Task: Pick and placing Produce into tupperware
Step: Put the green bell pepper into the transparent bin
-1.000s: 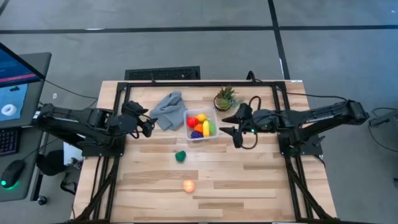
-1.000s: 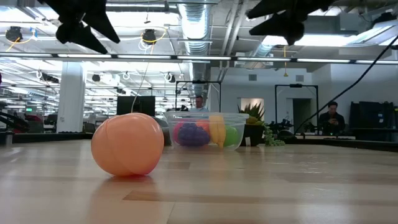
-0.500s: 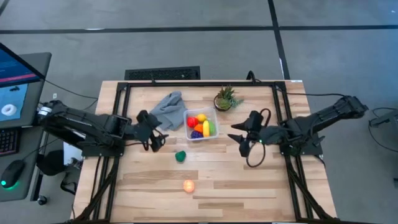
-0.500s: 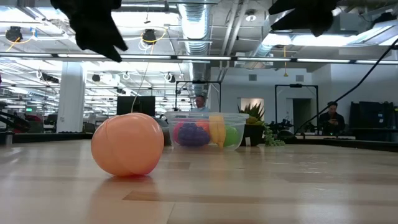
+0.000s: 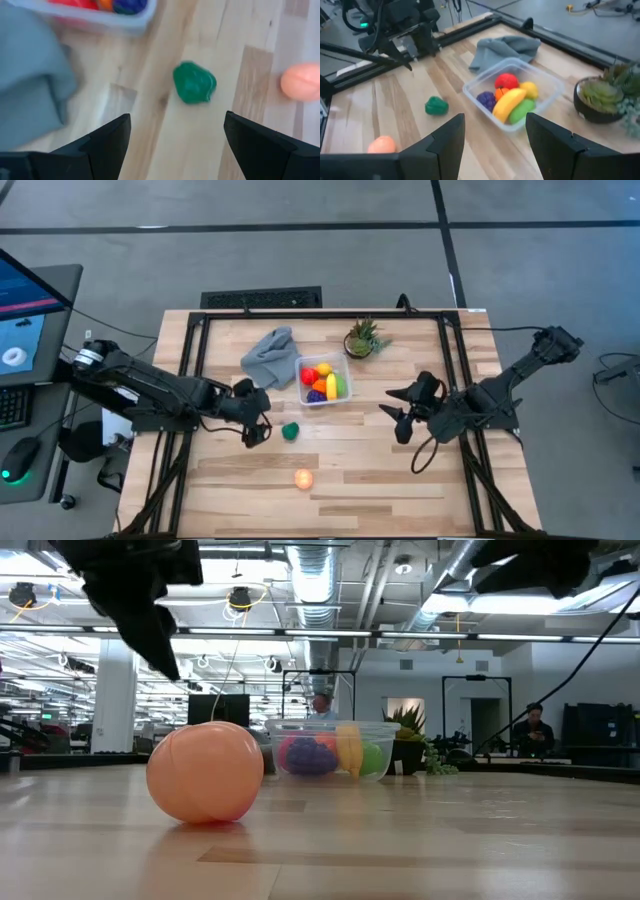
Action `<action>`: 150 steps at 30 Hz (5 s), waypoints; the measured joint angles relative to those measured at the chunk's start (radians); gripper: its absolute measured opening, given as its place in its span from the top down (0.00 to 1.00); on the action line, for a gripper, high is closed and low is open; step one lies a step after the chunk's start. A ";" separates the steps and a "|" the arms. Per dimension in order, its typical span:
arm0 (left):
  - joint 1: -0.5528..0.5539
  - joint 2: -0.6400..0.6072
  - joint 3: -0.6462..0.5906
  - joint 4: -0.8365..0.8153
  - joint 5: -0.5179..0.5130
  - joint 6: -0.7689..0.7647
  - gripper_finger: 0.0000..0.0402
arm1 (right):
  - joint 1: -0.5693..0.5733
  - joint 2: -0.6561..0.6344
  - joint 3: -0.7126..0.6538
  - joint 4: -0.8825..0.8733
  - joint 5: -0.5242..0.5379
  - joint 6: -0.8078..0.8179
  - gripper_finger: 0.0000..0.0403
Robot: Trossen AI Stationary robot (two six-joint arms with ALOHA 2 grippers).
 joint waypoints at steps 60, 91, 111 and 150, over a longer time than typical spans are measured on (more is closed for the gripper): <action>0.027 0.398 0.127 0.143 0.002 -0.171 0.23 | 0.183 0.002 0.000 -0.377 0.056 0.218 0.42; 0.094 0.398 0.126 0.212 0.076 -0.174 0.11 | 0.181 0.002 0.000 -0.388 0.064 0.218 0.42; 0.114 0.542 0.127 0.281 0.231 -0.186 0.11 | 0.181 0.001 0.000 -0.398 0.059 0.244 0.42; 0.114 0.544 0.127 0.163 0.167 -0.171 0.11 | 0.181 0.001 0.000 -0.413 0.063 0.263 0.42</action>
